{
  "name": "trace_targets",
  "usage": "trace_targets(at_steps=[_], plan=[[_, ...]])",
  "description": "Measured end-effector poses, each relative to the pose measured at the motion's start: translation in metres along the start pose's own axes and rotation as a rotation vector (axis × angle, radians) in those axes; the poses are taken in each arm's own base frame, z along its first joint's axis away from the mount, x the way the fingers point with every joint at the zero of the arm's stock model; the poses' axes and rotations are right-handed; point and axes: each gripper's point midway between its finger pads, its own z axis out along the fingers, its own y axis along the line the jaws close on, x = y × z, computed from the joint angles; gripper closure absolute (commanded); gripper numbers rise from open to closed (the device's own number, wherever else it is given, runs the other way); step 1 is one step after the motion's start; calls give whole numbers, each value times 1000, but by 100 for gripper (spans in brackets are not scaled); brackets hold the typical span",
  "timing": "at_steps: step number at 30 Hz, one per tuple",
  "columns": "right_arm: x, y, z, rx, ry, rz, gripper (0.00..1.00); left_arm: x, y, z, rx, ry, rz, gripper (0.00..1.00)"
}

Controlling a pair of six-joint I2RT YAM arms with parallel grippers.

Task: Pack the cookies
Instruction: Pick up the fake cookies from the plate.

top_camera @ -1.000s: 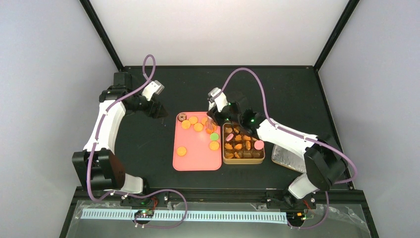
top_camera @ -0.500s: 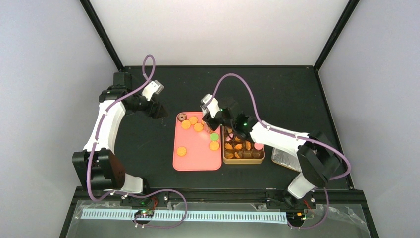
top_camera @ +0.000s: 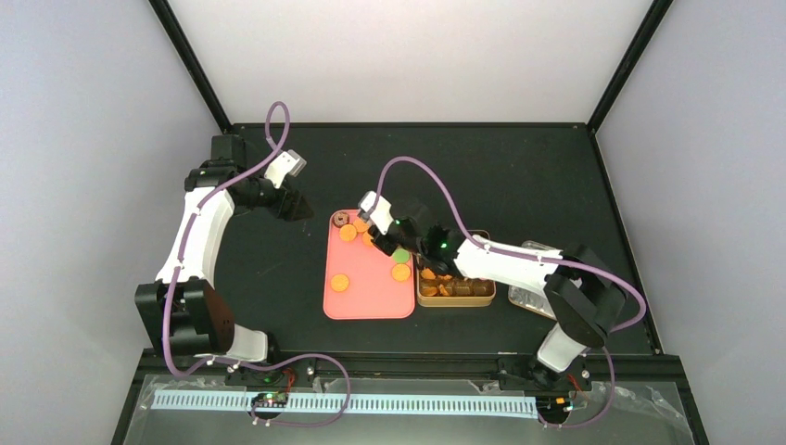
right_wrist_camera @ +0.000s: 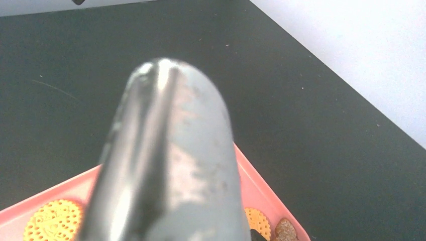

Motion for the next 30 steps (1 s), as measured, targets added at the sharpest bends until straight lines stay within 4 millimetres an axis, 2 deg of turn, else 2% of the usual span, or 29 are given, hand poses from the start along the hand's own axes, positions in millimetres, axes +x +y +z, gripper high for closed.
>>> trace_targets(at_steps=[9,22,27,30], plan=[[-3,-2,1,35,-9,-9,99,0,0,0,1,-1,0,22],[-17,-11,-16,50,-36,41,99,-7,-1,-3,0,-18,12,22],[-29,-21,-31,67,-65,58,99,-8,-1,-4,3,-20,12,22],[-40,-29,-51,86,-86,80,99,-8,-2,-4,6,-22,12,22]])
